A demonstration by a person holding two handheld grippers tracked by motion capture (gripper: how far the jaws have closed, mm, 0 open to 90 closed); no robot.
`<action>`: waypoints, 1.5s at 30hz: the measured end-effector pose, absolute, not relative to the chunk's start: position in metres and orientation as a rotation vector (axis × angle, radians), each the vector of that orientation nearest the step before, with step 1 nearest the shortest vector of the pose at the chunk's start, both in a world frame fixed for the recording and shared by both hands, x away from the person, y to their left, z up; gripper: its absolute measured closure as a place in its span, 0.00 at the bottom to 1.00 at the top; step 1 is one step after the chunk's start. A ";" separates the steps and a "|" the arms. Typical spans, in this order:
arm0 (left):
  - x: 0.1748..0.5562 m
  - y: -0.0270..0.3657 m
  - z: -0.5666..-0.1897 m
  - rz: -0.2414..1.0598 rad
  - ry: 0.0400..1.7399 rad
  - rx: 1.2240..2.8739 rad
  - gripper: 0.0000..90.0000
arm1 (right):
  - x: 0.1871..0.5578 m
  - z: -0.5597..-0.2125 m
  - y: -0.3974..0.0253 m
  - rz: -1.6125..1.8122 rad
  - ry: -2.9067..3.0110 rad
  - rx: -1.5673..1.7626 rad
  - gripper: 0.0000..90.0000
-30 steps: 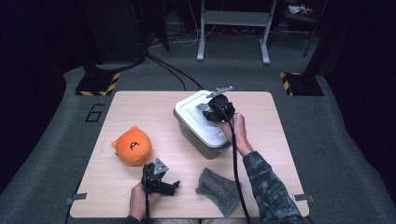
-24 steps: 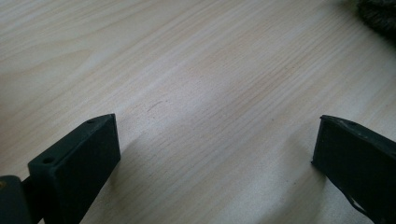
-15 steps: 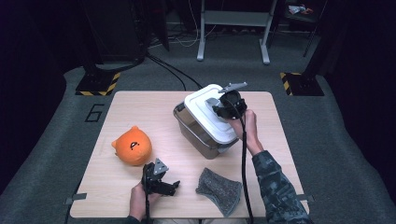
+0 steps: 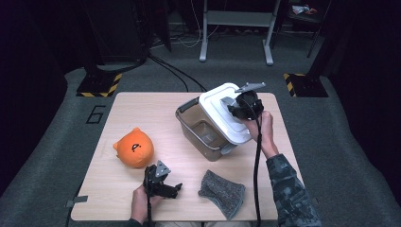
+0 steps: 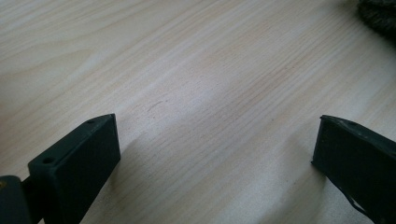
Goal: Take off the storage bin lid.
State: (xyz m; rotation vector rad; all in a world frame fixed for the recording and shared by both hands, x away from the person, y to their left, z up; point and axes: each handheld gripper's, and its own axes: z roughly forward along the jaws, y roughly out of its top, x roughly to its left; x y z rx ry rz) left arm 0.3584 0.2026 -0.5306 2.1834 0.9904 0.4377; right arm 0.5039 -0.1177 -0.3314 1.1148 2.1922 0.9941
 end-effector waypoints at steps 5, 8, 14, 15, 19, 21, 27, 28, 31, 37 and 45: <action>0.358 0.203 -0.531 0.438 0.990 2.183 0.00 | 0.502 -0.330 -0.130 0.998 2.164 1.142 0.74; 0.358 0.203 -0.531 0.438 0.990 2.184 0.00 | 0.502 -0.330 -0.138 0.996 2.147 1.167 0.74; 0.358 0.203 -0.531 0.443 0.989 2.185 0.00 | 0.502 -0.331 -0.157 0.991 2.112 1.203 0.74; 0.358 0.202 -0.531 0.441 0.993 2.180 0.00 | 0.501 -0.330 -0.160 0.989 2.106 1.208 0.74; 0.358 0.203 -0.531 0.444 0.993 2.180 0.00 | 0.501 -0.330 -0.169 0.977 2.080 1.237 0.74; 0.358 0.203 -0.531 0.444 0.993 2.180 0.00 | 0.502 -0.331 -0.173 0.972 2.060 1.252 0.74; 0.358 0.203 -0.531 0.444 0.993 2.180 0.00 | 0.504 -0.334 -0.187 0.956 2.026 1.293 0.74; 0.359 0.203 -0.531 0.444 0.993 2.180 0.00 | 0.505 -0.335 -0.189 0.953 2.020 1.300 0.74; 0.359 0.203 -0.531 0.444 0.993 2.180 0.00 | 0.506 -0.337 -0.196 0.939 1.999 1.327 0.74; 0.358 0.203 -0.531 0.443 0.994 2.180 0.00 | 0.509 -0.346 -0.209 0.918 1.959 1.385 0.74; 0.359 0.203 -0.531 0.443 0.994 2.180 0.00 | 0.516 -0.366 -0.218 0.872 1.926 1.462 0.74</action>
